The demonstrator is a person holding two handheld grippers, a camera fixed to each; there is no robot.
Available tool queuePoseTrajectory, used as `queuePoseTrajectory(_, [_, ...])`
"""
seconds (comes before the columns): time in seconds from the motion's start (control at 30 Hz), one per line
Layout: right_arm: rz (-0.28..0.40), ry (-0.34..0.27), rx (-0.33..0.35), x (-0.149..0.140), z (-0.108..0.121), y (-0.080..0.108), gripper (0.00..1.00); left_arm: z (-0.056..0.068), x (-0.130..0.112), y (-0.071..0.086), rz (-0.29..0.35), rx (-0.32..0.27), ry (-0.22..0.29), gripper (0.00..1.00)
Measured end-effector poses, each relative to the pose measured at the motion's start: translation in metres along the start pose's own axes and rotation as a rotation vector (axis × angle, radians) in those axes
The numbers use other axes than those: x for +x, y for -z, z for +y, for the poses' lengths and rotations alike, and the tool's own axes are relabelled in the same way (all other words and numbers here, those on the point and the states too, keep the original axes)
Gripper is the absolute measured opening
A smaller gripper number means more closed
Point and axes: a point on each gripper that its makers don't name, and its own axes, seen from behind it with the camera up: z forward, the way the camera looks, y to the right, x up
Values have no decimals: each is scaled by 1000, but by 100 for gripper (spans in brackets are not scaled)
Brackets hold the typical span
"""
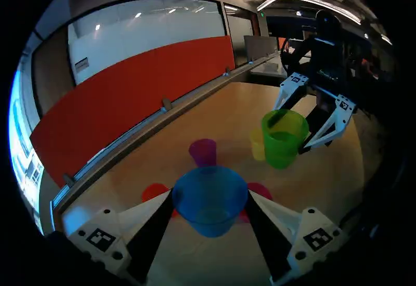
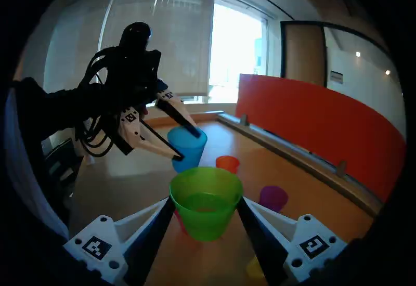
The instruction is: Pour water
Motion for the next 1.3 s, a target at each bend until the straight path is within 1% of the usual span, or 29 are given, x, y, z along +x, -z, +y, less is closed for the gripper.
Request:
queuePoseTrajectory(0.27, [-58,-3,8,-23,-1,2,90,8,-23,-5,-62,-31,-12,90])
queuePoseTrajectory(0.47, [-95,-3,23,-38,-5,0,90,17,-40,-10,-111,-56,-28,90])
queuePoseTrajectory(0.8, [-155,11,51,-66,-12,-7,90,25,-62,-19,-158,-88,-22,90])
queuePoseTrajectory(1.07, [-195,15,65,-88,-14,-11,89,32,-84,-28,-203,-114,-17,90])
queuePoseTrajectory(1.3, [-221,10,74,-106,-16,-16,90,33,-97,-37,-221,-120,-14,90])
